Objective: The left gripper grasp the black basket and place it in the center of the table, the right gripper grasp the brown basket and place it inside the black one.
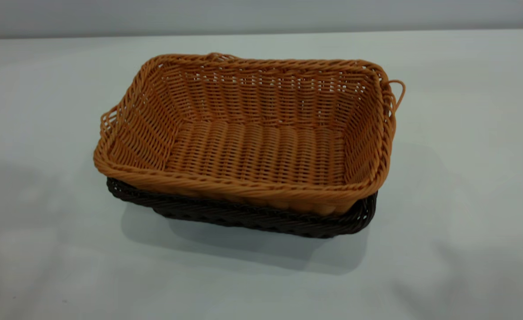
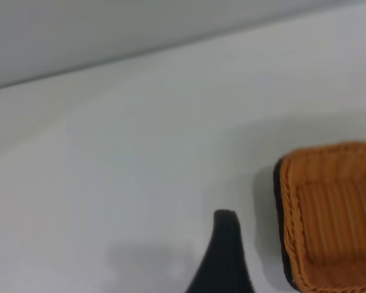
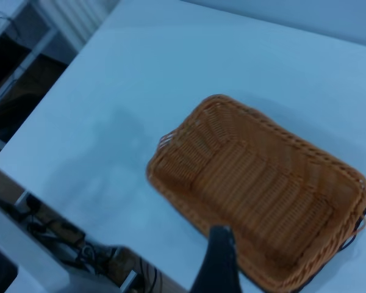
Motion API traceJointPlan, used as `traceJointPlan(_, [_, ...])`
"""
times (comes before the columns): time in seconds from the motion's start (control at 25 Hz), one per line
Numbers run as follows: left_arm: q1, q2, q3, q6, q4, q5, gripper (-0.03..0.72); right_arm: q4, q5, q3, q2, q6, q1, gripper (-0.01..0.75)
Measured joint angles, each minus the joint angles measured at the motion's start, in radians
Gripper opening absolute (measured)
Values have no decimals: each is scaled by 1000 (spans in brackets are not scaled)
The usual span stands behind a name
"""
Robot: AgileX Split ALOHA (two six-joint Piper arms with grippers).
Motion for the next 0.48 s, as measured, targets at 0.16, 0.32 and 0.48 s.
traceJointPlan(0.16, [0,-105,55,-94,61,0,563,-6,67,0,-145,31,0,565])
traceJointPlan(0.32, [0,-252,216,-126,79,0,563,-25,73,34,-271,100,0,565])
traceJointPlan(0.48, [0,-446,443,-148,84,0,563,-70,78,155,-406,138,0,565])
